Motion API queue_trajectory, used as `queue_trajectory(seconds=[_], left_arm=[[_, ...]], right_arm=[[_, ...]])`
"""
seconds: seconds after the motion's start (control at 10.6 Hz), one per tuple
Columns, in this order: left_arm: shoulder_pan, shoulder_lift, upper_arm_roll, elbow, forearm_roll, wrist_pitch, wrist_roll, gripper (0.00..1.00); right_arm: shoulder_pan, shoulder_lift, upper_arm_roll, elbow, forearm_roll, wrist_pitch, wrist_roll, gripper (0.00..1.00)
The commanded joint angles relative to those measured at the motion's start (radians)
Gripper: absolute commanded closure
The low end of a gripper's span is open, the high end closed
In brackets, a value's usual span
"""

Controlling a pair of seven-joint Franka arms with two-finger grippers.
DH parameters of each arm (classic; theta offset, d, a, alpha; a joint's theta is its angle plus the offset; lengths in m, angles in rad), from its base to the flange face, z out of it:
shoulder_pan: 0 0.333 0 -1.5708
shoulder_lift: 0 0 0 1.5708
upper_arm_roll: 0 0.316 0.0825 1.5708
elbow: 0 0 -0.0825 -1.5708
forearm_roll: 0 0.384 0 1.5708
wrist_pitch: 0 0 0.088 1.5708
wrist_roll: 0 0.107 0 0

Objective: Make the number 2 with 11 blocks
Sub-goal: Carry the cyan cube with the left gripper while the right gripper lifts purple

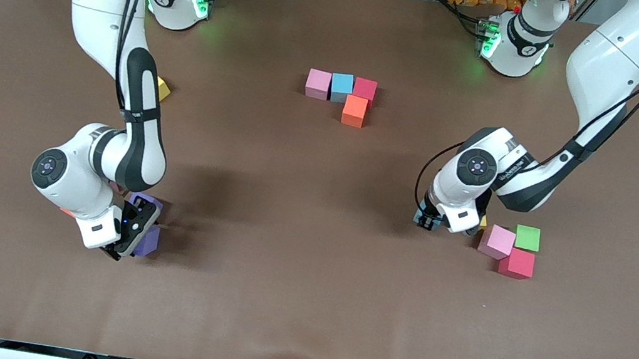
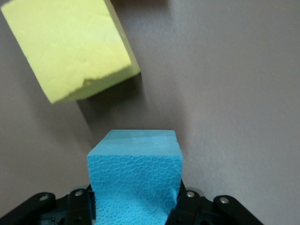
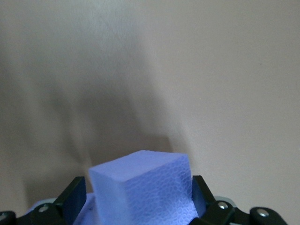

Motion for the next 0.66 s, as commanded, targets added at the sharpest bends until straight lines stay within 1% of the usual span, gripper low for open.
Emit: queue_trajectory(seconds=[0.0,0.19,0.47,0.56], left_arm=[[-0.081,-0.02,-0.011,0.04,0.029,-0.018,0.027,1.0],[-0.141,-0.023,-0.038,0.076,0.029,-0.018,0.105,1.0],[-0.175,-0.021,-0.097,0.085,0.028,-0.018,0.369,1.0],[-0.201,-0.017,-0.106,0.085,0.028,-0.018,0.439,1.0]], right_arm=[[-0.058,0.05,0.035,0.064,0.016,0.013,-0.06,0.0],[-0.11,0.06,0.084,0.087,0.014,0.013,-0.061,0.0],[-0.121,0.073,0.087,0.113,0.024,0.01,-0.028,0.0],[-0.124,0.075,0.087,0.119,0.022,0.006,0.011,0.0]])
